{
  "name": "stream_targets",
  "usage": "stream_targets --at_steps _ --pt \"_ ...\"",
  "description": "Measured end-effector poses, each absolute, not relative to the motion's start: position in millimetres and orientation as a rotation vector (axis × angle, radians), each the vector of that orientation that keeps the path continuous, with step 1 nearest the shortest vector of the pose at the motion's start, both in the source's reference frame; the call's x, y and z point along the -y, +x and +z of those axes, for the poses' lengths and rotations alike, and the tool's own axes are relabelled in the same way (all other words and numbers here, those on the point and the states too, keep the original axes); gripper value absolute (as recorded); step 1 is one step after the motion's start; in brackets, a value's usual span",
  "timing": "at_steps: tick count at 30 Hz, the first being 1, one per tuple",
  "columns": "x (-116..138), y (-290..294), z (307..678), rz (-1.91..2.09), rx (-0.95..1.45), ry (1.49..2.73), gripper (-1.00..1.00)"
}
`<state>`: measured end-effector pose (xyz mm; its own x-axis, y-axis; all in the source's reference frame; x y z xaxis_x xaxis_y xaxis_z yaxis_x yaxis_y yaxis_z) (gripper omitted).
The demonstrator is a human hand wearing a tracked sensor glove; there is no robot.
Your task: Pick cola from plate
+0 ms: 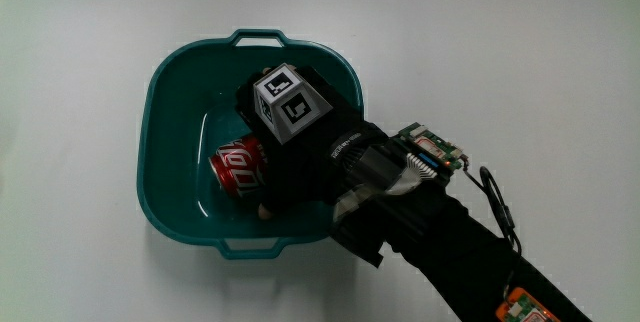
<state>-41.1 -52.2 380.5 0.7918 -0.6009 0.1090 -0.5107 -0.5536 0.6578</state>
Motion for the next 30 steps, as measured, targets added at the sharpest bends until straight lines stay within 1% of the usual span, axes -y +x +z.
stream_targets --at_steps 4,6,10,14,16,19,22,24,25,28,30 --pt "51 -46 393 -0.183 0.814 2.271 0.0" --pt "50 -47 395 -0.177 0.821 2.299 0.0" --pt "49 -51 403 -0.204 0.821 2.272 0.0" --pt "49 -52 403 -0.232 0.838 2.305 0.0" --pt "50 -52 404 -0.225 0.832 2.293 0.0" --pt "50 -51 402 -0.192 0.864 2.326 0.0" --pt "51 -51 407 -0.197 0.864 2.296 0.12" --pt "51 -50 405 -0.196 0.87 2.332 0.2" --pt "51 -51 407 -0.186 0.872 2.316 0.24" --pt "50 -51 406 -0.172 0.899 2.351 0.36" --pt "51 -52 404 -0.171 0.907 2.345 0.44"
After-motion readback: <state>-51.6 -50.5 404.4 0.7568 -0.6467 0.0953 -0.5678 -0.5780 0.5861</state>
